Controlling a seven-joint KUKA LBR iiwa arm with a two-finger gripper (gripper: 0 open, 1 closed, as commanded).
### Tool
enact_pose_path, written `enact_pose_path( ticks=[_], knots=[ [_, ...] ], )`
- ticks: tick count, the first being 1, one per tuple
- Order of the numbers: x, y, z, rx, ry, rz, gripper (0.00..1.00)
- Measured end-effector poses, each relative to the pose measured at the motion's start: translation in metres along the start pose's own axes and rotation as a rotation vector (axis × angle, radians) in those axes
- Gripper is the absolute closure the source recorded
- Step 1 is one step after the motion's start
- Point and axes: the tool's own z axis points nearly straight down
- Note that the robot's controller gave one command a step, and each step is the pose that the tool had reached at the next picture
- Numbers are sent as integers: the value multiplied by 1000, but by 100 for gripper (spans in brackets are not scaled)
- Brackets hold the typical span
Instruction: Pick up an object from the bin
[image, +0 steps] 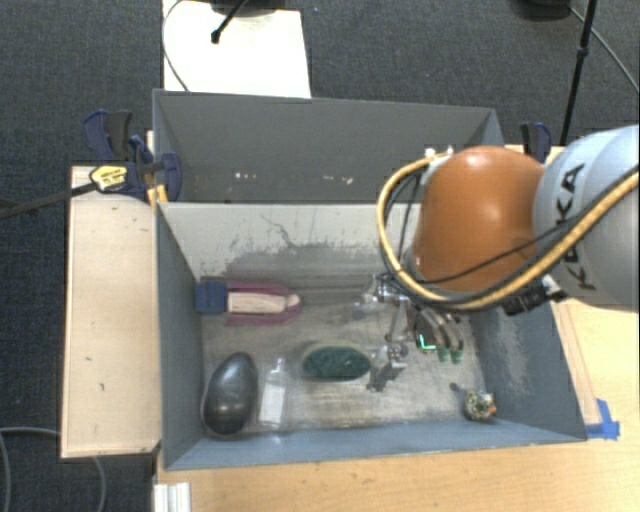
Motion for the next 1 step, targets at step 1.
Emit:
enact_pose_path(
  ticks=[1],
  knots=[
    [-57,-10,153,0,-9,-268,0]
  ],
)
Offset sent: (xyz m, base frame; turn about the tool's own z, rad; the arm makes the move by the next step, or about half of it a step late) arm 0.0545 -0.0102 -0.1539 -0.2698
